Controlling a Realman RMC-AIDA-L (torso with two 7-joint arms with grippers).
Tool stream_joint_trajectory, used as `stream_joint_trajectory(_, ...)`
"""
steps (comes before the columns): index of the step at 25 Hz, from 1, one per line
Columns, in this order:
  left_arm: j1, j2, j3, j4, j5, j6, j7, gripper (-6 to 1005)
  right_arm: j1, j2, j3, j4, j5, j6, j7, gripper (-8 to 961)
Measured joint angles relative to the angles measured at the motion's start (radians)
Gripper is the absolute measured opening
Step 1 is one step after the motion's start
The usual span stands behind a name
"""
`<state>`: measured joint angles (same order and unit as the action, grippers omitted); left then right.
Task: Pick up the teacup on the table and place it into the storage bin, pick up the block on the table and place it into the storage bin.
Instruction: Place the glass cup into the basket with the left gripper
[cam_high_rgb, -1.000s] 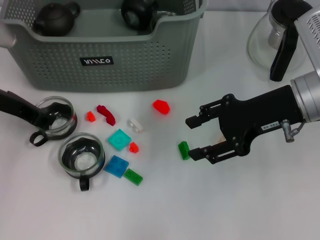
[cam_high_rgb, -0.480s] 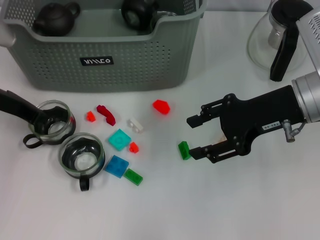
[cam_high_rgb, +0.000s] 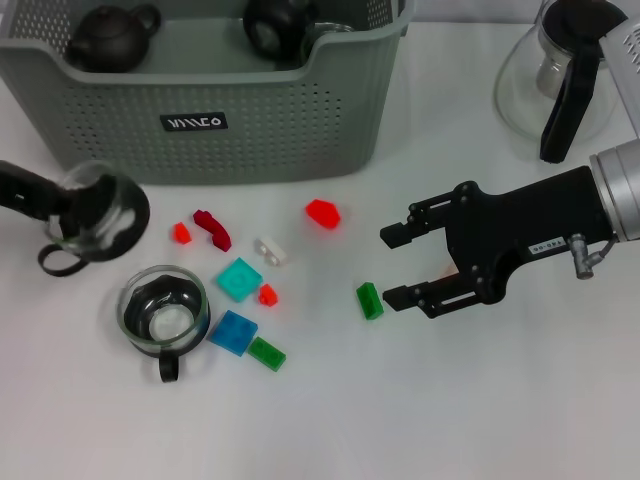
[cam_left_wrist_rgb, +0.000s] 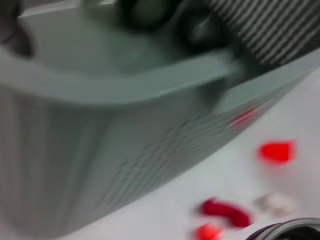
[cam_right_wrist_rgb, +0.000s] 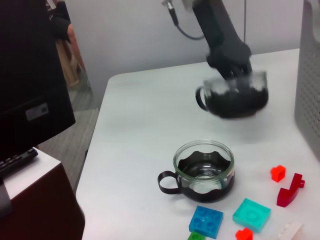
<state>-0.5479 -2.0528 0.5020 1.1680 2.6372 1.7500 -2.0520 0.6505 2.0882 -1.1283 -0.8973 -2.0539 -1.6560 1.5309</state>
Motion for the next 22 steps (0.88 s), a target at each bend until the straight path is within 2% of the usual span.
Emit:
stream_joint_trajectory(1, 0.0, 0.0, 0.0, 0.0, 0.0, 0.0, 0.0, 52, 0.0, 0.0, 0.0, 0.0, 0.0, 0.002, 0.0, 718)
stream_joint_trajectory(3, 0.006, 0.059, -0.108, -0.07, -0.119, 0.098, 0.049, 52, 0.0, 0.0, 0.001, 0.0, 0.0, 0.004, 0.0, 718)
stream_joint_trajectory(5, 0.007, 0.083, -0.157, -0.097, -0.184, 0.142, 0.072, 51, 0.0, 0.0, 0.001, 0.0, 0.0, 0.004, 0.0, 718)
stream_joint_trajectory(8, 0.0, 0.105, -0.218, -0.116, -0.319, 0.2, 0.083, 51, 0.0, -0.001, 0.001, 0.0, 0.0, 0.004, 0.0, 718)
stream_joint_trajectory(9, 0.0, 0.105, -0.218, -0.116, -0.319, 0.2, 0.083, 51, 0.0, -0.001, 0.001, 0.0, 0.0, 0.004, 0.0, 718)
stream_joint_trajectory(10, -0.008, 0.113, -0.235, -0.122, -0.374, 0.207, 0.07, 50, 0.0, -0.001, 0.001, 0.0, 0.0, 0.004, 0.0, 718)
stream_joint_trajectory(11, -0.041, 0.125, -0.252, -0.138, -0.466, 0.206, 0.038, 50, 0.001, 0.0, 0.001, 0.0, 0.0, 0.004, -0.001, 718)
stream_joint_trajectory(12, -0.041, 0.125, -0.252, -0.138, -0.466, 0.206, 0.038, 50, 0.003, -0.001, 0.001, 0.0, 0.0, 0.004, -0.004, 718)
stream_joint_trajectory(13, -0.081, 0.132, -0.253, -0.153, -0.523, 0.2, 0.026, 50, 0.004, 0.0, 0.001, 0.0, 0.0, 0.005, -0.007, 718)
stream_joint_trajectory(16, -0.138, 0.129, -0.231, -0.157, -0.547, 0.157, 0.018, 51, 0.012, 0.001, 0.001, 0.0, 0.0, 0.008, -0.006, 719)
stream_joint_trajectory(18, -0.182, 0.125, -0.176, -0.157, -0.544, 0.066, 0.0, 51, 0.017, 0.003, 0.001, 0.001, 0.0, 0.009, 0.001, 719)
stream_joint_trajectory(20, -0.2, 0.124, -0.102, -0.159, -0.539, -0.031, -0.026, 52, 0.018, 0.005, 0.001, 0.003, 0.0, 0.012, 0.009, 719)
stream_joint_trajectory(22, -0.21, 0.126, 0.013, -0.161, -0.524, -0.18, -0.071, 52, 0.018, 0.006, 0.002, 0.006, 0.0, 0.018, 0.02, 719)
